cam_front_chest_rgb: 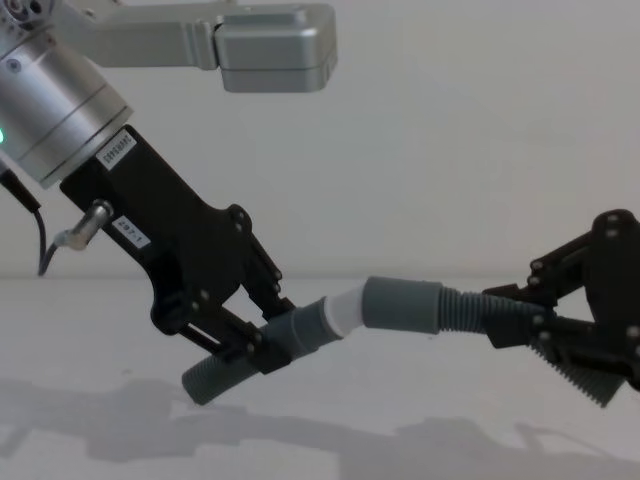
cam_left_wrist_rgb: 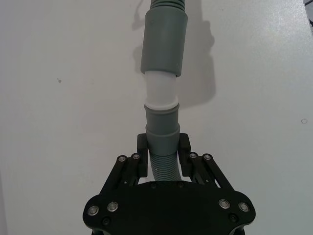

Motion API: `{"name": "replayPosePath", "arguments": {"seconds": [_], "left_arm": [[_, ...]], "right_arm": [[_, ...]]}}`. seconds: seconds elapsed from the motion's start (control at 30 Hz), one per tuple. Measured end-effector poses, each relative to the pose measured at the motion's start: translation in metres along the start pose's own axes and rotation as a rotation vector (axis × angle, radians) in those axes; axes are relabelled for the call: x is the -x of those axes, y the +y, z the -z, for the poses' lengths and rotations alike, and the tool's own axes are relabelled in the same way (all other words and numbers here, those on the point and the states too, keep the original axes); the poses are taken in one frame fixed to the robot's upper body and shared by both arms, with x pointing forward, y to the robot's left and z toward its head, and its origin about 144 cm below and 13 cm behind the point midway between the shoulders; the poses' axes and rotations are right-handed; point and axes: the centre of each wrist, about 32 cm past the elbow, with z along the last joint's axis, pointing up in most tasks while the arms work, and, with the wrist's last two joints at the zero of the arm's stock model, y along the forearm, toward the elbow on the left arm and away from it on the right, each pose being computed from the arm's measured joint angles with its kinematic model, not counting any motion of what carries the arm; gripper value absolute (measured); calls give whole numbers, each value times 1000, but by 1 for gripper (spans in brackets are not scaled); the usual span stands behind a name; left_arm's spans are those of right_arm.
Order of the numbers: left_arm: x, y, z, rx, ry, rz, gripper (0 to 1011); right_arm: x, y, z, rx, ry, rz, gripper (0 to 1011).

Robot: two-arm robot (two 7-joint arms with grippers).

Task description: Use both hands to pick up one end of the pipe from the table, align the ends, and insert them.

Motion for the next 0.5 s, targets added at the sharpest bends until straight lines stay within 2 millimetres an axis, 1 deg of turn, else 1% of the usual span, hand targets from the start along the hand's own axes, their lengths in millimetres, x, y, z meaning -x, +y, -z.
{"name": "replayPosePath", "arguments": {"seconds": [0.5], "left_arm": [[-2, -1, -3, -14, -16, 7, 354]], "right_arm": [[0, 2, -2, 8, -4, -8, 133]]}}
